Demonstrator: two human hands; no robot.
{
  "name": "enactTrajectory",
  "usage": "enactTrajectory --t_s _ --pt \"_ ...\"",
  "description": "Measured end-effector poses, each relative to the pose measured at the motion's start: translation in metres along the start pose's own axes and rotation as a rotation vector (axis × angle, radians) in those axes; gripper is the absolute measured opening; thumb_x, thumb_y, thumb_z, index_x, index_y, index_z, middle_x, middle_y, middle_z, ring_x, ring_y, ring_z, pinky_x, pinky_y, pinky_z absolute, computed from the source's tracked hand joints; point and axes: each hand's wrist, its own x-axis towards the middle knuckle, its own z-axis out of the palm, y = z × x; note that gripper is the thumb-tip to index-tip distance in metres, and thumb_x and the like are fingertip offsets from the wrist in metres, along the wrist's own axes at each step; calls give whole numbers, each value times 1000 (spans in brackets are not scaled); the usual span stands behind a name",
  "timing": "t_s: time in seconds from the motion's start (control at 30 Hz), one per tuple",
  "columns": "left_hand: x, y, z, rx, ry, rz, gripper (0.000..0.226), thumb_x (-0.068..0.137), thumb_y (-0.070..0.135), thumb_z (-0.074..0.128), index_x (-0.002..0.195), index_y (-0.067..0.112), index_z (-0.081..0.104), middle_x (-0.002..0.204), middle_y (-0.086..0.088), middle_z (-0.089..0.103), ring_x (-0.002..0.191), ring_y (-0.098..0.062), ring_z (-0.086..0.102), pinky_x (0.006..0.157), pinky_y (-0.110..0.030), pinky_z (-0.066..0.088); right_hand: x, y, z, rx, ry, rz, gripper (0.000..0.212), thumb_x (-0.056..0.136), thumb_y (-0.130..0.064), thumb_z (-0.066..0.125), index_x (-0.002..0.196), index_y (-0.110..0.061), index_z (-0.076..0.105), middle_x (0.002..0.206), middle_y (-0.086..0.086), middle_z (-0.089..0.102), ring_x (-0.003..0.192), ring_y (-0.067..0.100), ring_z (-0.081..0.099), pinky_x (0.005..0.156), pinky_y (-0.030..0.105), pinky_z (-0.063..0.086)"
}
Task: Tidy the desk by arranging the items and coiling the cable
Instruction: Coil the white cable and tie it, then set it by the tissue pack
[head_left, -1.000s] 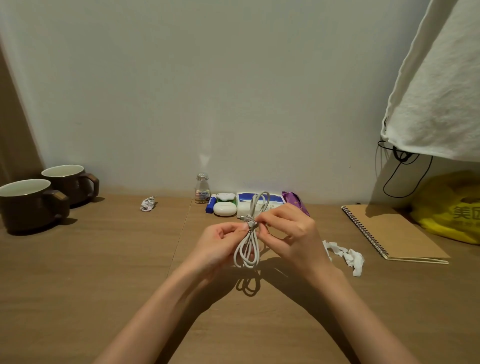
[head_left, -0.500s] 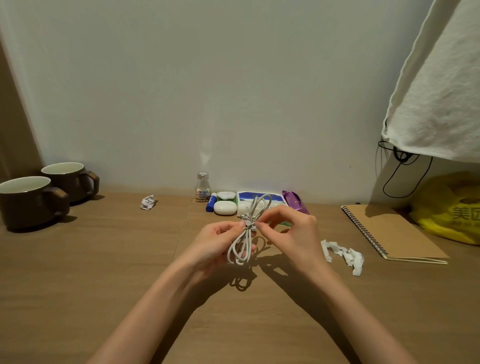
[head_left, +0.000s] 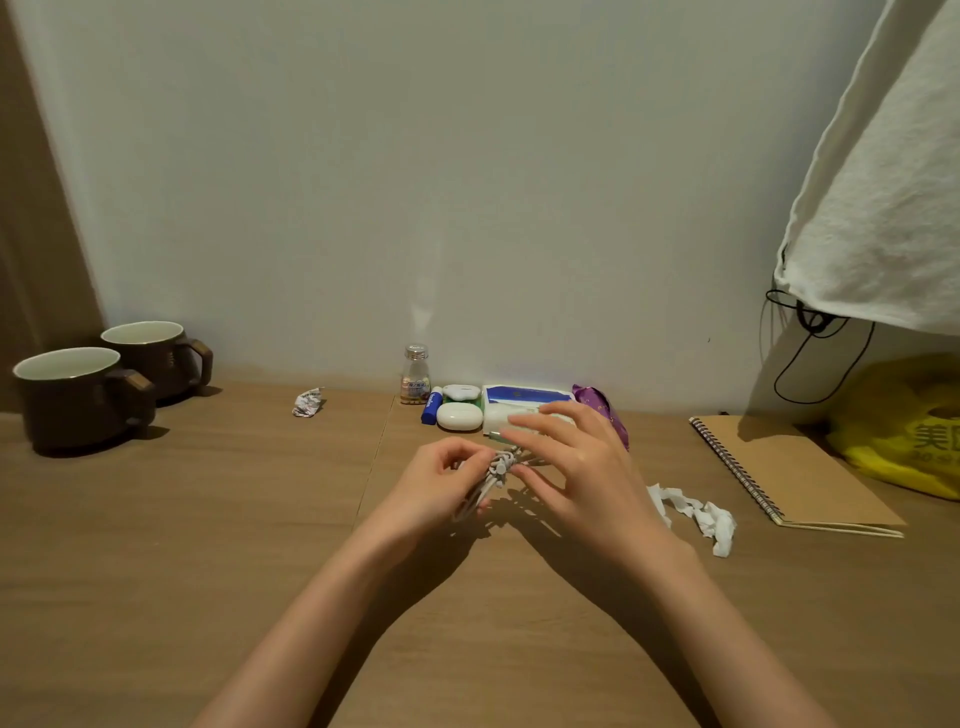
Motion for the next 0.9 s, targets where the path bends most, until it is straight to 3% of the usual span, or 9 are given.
enactTrajectory --t_s 0.13,0.23,0.33,0.43,0.63,0.77,0.9 --pt "1 -4 4 152 12 105 17 92 26 55 102 14 63 94 -3 65 69 -5 63 58 -13 51 -3 7 -2 104 -237 80 32 88 -41 57 119 -33 63 112 -14 65 108 5 50 95 29 42" --pt "6 -9 5 255 62 191 13 90 27 59 100 21 64 96 7 64 80 -2 62 63 -13 51 -3 11 -1 144 -284 127 31 88 -38 59 118 -30 64 111 -11 64 105 5 51 91 27 45" --pt "15 -24 2 422 103 322 20 88 32 60 108 33 65 103 18 65 96 0 59 80 -22 52 -3 16 5 207 -271 210 32 90 -34 59 121 -29 64 111 -8 65 103 7 54 88 30 49" --pt "22 -37 3 566 161 398 29 91 31 57 119 31 62 113 14 64 101 2 55 87 -22 49 -6 22 17 232 -263 256 31 91 -31 58 121 -28 64 112 -5 65 104 10 54 88 33 49" --pt "39 -48 6 704 260 424 25 91 27 58 114 30 67 110 10 67 103 -8 58 87 -31 50 -14 34 45 216 -251 268 26 95 -25 53 119 -24 63 106 -4 65 96 15 50 86 39 45" --pt "48 -54 5 862 326 500 29 91 26 58 119 27 65 117 4 66 106 -18 57 83 -30 45 -19 41 51 104 -153 228 40 93 -24 56 133 -28 52 120 -7 60 109 16 45 94 34 41" --pt "51 -61 -2 971 201 569 52 85 46 56 134 27 51 131 1 54 117 -20 49 89 -35 46 -23 44 42 44 -81 91 38 82 -36 66 119 -32 63 115 -11 62 105 13 46 83 29 41"
